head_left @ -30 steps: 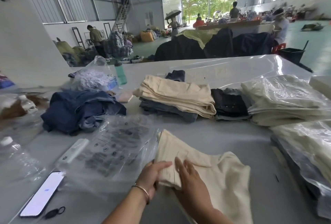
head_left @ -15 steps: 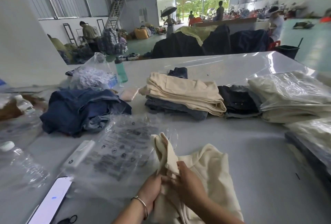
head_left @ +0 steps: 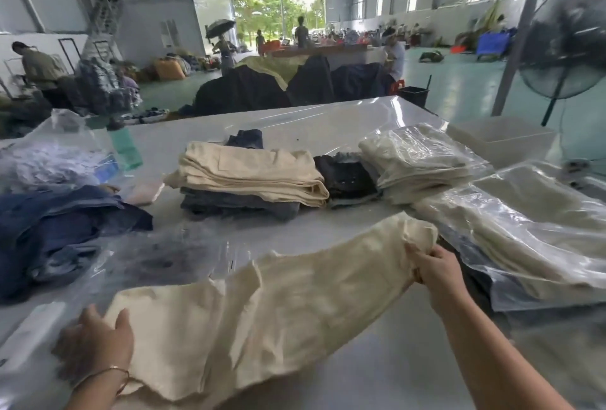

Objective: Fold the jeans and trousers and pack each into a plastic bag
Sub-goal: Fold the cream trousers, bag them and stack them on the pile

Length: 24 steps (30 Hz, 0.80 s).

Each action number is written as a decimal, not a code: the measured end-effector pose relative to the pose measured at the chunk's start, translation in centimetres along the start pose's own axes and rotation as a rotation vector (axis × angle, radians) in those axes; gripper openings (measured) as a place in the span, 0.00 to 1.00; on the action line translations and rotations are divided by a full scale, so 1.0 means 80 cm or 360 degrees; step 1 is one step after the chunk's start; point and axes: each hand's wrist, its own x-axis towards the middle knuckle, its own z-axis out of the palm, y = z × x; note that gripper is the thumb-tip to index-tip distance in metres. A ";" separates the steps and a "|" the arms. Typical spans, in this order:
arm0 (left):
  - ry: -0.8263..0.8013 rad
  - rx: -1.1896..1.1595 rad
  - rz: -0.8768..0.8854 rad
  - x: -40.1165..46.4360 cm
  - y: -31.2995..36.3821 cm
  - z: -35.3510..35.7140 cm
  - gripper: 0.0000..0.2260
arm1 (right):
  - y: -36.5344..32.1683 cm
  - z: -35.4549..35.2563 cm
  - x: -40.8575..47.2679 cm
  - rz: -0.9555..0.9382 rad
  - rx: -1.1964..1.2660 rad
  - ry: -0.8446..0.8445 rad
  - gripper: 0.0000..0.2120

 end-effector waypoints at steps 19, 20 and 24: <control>-0.0927 -0.0275 0.1808 -0.388 0.304 0.166 0.09 | 0.083 -0.101 0.009 0.0504 0.0197 -0.0371 0.10; -0.0964 -0.0310 0.1782 -0.388 0.304 0.169 0.08 | 0.087 -0.106 0.012 0.0507 0.0189 -0.0387 0.09; -0.1136 -0.0733 0.1155 -0.385 0.303 0.172 0.06 | 0.096 -0.117 0.018 0.0539 0.0168 -0.0470 0.04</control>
